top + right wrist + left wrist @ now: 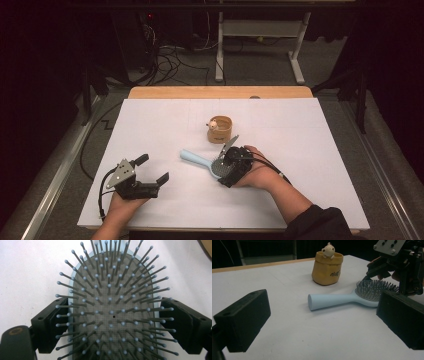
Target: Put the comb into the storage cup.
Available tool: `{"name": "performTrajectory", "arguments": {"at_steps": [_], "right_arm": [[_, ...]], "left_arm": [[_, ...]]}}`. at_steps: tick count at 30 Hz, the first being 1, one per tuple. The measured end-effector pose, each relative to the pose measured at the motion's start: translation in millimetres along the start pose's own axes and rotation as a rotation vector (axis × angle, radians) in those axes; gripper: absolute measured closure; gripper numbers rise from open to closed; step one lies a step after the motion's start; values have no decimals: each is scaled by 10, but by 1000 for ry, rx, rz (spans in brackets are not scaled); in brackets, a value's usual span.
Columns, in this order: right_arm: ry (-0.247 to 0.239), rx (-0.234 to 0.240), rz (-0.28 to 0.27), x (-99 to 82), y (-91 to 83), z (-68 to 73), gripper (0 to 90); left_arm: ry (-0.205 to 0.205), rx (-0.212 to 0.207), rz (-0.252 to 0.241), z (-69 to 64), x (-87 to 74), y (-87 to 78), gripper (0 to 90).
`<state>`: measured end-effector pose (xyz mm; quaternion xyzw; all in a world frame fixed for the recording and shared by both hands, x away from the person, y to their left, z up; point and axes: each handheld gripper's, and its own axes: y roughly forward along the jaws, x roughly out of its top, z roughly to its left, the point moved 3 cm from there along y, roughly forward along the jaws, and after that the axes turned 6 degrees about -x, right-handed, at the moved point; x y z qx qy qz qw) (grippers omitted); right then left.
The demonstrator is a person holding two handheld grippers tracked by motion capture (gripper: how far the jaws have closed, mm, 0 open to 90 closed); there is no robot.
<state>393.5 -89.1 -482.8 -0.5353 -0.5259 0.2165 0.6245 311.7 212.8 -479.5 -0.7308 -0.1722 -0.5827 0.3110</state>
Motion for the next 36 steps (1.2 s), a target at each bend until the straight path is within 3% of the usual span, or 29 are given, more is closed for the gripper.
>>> {"name": "performTrajectory", "arguments": {"at_steps": [7, 12, 36], "right_arm": [[-4, -2, 2, -2, 0, 3, 130], [-15, 3, 1, 2, -14, 4, 195], [-21, 4, 29, 38, -28, 0, 208]], "left_arm": [[2, 1, 1, -4, 0, -1, 0], [1, -1, 1, -10, -1, 4, 0], [-1, 3, 1, 3, -2, -4, 0]]}}
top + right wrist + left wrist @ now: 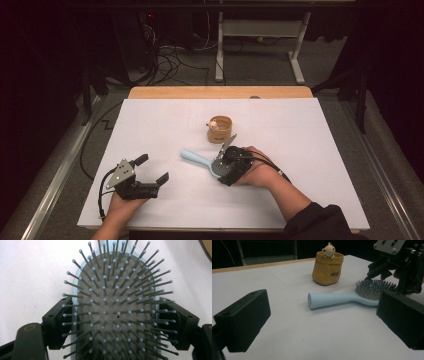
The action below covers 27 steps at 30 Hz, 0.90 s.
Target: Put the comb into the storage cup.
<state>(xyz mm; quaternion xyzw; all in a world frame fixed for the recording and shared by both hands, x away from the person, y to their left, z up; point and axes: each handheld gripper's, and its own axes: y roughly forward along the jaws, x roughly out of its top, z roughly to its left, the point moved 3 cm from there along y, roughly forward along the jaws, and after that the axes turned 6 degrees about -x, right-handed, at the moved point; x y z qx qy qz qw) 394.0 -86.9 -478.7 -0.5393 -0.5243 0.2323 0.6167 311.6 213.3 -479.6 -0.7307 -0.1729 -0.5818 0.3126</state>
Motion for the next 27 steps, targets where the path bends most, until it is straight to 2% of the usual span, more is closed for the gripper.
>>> {"name": "performTrajectory", "arguments": {"at_steps": [6, 15, 21, 27], "right_arm": [[28, 24, -4, 4, -19, -1, 209], [13, 10, -13, -4, -116, 13, 209], [31, 5, -33, -25, -209, 10, 209], [27, -1, -30, -81, -297, 23, 209]], "left_arm": [[3, -1, 0, -5, 1, 0, 0], [2, -2, 0, -9, 0, 5, 1], [2, -1, 4, -10, -3, 11, 3], [15, 12, -7, -22, 10, 20, 3]]}}
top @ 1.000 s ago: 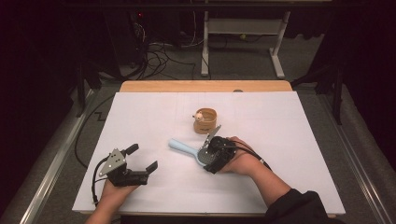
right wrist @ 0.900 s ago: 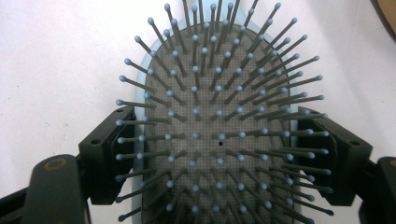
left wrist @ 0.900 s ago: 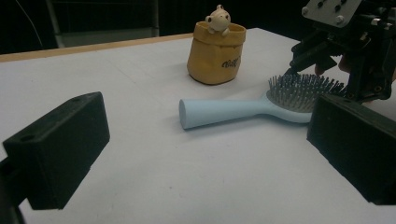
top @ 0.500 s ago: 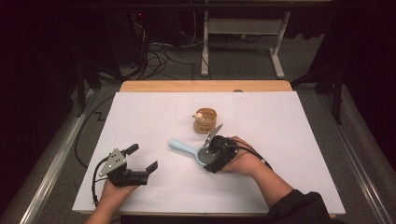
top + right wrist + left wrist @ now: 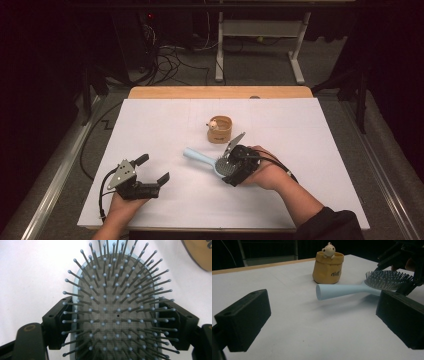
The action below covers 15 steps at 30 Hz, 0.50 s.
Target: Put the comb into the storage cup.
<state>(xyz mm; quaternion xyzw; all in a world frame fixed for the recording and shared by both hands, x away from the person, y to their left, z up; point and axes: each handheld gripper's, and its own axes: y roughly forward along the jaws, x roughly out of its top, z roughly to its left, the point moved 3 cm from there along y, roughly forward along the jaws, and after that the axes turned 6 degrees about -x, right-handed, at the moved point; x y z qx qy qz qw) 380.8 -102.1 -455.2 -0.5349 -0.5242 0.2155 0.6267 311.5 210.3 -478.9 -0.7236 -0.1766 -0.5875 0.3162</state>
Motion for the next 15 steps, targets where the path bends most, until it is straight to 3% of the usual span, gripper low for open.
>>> {"name": "performTrajectory", "arguments": {"at_steps": [4, 8, 15], "right_arm": [[8, -4, -3, -46, -47, -3, 208], [1, -2, 0, -78, -69, 7, 208], [9, -11, 8, -122, -118, 2, 208]], "left_arm": [[-17, 23, 11, 23, 18, 48, 3], [-1, 30, 10, 19, 75, 90, 4], [12, 17, -5, 5, 301, 125, 4]]}}
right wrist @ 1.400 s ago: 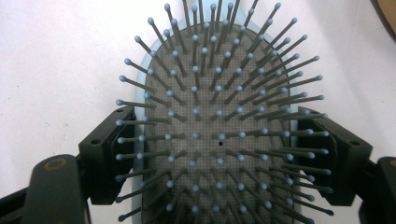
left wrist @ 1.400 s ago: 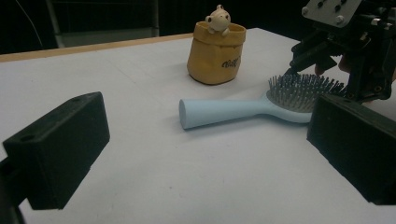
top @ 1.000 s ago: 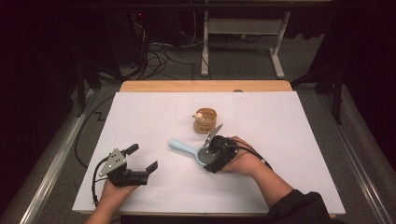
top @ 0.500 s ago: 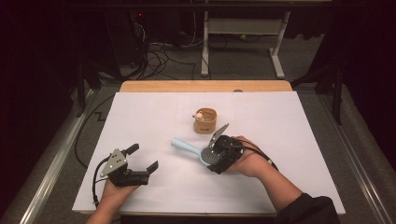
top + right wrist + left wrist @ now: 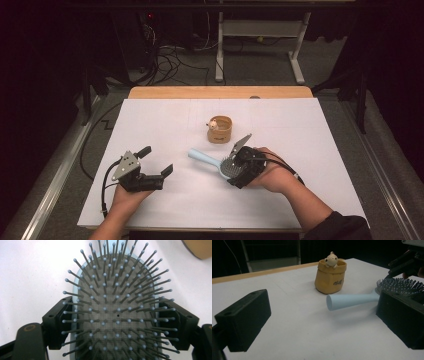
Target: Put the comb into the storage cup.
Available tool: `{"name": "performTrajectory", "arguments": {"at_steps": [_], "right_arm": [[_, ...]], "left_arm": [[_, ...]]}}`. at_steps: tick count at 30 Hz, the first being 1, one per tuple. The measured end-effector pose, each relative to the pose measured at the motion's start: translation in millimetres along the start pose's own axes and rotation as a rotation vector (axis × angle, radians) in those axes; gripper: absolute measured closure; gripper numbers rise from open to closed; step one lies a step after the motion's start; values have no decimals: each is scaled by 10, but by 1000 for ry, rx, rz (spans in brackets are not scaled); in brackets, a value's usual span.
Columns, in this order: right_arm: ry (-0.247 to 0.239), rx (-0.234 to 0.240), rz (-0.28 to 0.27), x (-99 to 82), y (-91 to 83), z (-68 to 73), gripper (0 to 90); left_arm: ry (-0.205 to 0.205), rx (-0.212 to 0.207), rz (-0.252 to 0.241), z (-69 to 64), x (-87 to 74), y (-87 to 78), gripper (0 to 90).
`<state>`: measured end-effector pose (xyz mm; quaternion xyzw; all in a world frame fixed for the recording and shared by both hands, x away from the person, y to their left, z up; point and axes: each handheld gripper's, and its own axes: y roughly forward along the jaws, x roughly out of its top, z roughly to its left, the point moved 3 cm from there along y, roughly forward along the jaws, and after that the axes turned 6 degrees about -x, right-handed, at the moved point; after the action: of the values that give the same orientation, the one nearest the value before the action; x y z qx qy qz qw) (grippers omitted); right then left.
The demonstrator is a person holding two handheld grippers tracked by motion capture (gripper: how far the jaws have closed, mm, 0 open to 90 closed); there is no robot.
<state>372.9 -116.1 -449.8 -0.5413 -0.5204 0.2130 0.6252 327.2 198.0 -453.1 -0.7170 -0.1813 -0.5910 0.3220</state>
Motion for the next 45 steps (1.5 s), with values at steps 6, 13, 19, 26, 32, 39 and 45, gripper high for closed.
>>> {"name": "performTrajectory", "arguments": {"at_steps": [6, 13, 19, 26, 32, 39, 45], "right_arm": [[13, -3, -15, -31, -52, -23, 208], [22, -3, -13, -50, -88, -51, 208], [25, 2, -10, -61, -102, -56, 208], [34, 7, -4, -57, -108, -41, 208], [30, 6, -3, -46, -104, -27, 208], [25, 5, -4, -30, -127, -15, 208], [24, 5, -3, -30, -158, -8, 208]], "left_arm": [[16, -6, -16, -10, 154, 71, 9], [19, -9, -36, -24, 249, 284, 9], [26, -5, -15, -54, 176, 433, 9], [59, -9, 12, -103, 72, 468, 9], [83, 9, 38, -113, -6, 463, 11], [119, -14, 55, -176, -62, 470, 12], [150, -31, 65, -215, -111, 472, 15]]}}
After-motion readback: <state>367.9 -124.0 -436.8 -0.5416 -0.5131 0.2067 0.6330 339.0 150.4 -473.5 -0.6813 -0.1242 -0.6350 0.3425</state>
